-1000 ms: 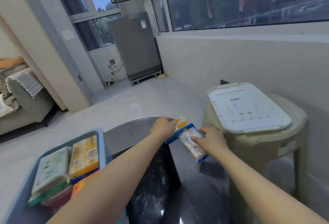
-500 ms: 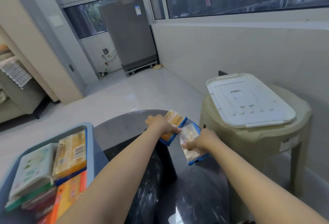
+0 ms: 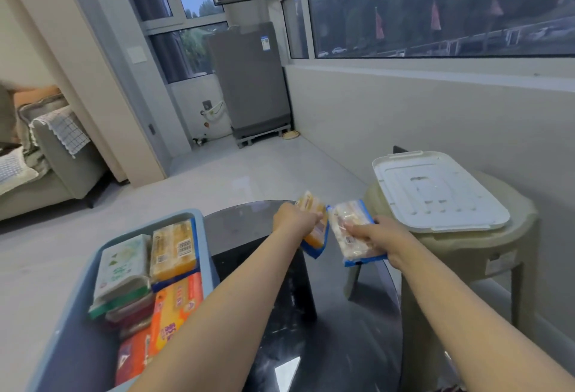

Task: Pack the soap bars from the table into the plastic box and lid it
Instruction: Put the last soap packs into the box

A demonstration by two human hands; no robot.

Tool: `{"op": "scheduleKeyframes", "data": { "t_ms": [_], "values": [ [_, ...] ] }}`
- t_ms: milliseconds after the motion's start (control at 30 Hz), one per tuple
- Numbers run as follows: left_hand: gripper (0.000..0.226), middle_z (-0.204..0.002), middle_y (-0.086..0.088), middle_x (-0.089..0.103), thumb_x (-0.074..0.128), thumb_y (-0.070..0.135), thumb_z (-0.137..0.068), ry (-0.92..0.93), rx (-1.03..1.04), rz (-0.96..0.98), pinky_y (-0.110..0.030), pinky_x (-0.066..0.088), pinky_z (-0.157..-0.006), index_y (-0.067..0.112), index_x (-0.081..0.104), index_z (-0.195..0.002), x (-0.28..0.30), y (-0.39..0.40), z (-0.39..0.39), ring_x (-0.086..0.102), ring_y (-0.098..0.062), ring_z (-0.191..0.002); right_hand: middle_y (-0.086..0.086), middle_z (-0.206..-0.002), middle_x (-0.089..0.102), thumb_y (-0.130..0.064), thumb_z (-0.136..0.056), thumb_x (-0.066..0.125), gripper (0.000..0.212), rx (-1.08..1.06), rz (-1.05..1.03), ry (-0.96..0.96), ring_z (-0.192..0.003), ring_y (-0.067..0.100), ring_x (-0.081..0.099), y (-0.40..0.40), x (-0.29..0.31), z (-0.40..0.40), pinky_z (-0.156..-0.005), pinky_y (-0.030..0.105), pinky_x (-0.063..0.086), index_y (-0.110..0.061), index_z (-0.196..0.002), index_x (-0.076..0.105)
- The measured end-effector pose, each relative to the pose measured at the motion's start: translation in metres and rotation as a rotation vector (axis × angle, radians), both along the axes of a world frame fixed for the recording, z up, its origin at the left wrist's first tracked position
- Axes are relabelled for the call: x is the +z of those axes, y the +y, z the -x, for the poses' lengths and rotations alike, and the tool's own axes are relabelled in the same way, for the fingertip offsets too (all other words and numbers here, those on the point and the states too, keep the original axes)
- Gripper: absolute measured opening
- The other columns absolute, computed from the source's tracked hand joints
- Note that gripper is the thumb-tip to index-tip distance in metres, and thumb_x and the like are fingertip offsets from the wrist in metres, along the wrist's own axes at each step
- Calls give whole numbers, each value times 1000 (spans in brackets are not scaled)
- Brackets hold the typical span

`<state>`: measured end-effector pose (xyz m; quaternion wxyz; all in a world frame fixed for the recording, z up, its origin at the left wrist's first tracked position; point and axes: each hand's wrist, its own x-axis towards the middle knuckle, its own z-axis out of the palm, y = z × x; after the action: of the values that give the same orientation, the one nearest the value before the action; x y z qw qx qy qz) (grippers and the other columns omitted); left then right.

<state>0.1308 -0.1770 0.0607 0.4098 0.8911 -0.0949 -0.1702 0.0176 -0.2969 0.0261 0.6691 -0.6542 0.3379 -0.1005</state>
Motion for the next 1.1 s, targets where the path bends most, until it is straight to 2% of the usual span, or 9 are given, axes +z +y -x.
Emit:
{"op": "scheduleKeyframes", "data": {
  "t_ms": [167, 267, 333, 500, 600, 733, 833, 933, 1100],
  "values": [
    [51, -111, -11, 65, 68, 36, -81, -37, 53, 255, -36, 54, -79, 8, 53, -120, 47, 31, 19, 64, -27, -97, 8, -87, 71, -24, -73, 76, 44, -12, -89, -253, -69, 19, 70, 18, 33, 16, -52, 28, 53, -7, -109, 58],
    [48, -109, -11, 67, 64, 37, -85, -16, 54, 359, -32, 56, -70, 7, 52, -121, 70, 69, 29, 66, -23, -89, 9, -94, 72, -33, -67, 77, 53, 57, -75, -318, -81, 24, 70, 39, 46, 26, -65, 35, 55, -10, -111, 58],
    [43, -100, -9, 69, 63, 36, -86, 46, 56, 438, -28, 53, -62, 5, 56, -115, 81, 99, 35, 67, -20, -79, 9, -94, 73, -39, -59, 76, 59, 118, -73, -332, -82, 24, 71, 57, 52, 29, -67, 36, 55, -11, -108, 60],
    [28, -63, 1, 74, 64, 35, -85, 271, 106, 620, -24, 54, -46, 9, 62, -94, 87, 175, 50, 69, -11, -52, 4, -80, 76, -30, -72, 74, 39, 211, -102, -344, -68, 17, 72, 100, 62, 26, -54, 28, 55, -9, -103, 62],
    [31, -65, 0, 75, 60, 37, -88, 321, 176, 684, -25, 53, -45, 10, 63, -102, 80, 215, 57, 70, -13, -53, 0, -70, 76, -26, -75, 72, 31, 285, -146, -346, -60, 13, 71, 124, 66, 22, -45, 22, 52, -8, -100, 63],
    [32, -76, -4, 75, 52, 30, -95, 237, 217, 634, -25, 54, -47, 11, 56, -119, 77, 263, 62, 70, -13, -55, 1, -73, 76, -36, -60, 76, 48, 373, -115, -344, -62, 15, 72, 154, 74, 18, -46, 23, 53, -10, -98, 65],
    [50, -109, -5, 66, 55, 27, -93, 90, 203, 468, -24, 55, -52, 26, 37, -139, 78, 296, 65, 71, -11, -66, 4, -79, 77, -39, -56, 76, 55, 425, -91, -350, -66, 18, 73, 177, 77, 13, -47, 23, 53, -9, -100, 64],
    [56, -112, 1, 63, 58, 29, -91, 22, 174, 314, -22, 54, -56, 39, 32, -140, 77, 320, 71, 71, -10, -72, 6, -83, 77, -39, -57, 76, 56, 457, -73, -351, -70, 20, 73, 196, 79, 7, -48, 24, 54, -8, -102, 63],
    [49, -132, -2, 54, 52, 34, -92, -99, 108, 75, -25, 50, -70, 40, 37, -139, 74, 326, 73, 63, -16, -97, 4, -86, 76, -40, -58, 75, 57, 475, -14, -322, -72, 18, 73, 218, 76, -1, -54, 27, 57, -11, -104, 62]
  ]
}}
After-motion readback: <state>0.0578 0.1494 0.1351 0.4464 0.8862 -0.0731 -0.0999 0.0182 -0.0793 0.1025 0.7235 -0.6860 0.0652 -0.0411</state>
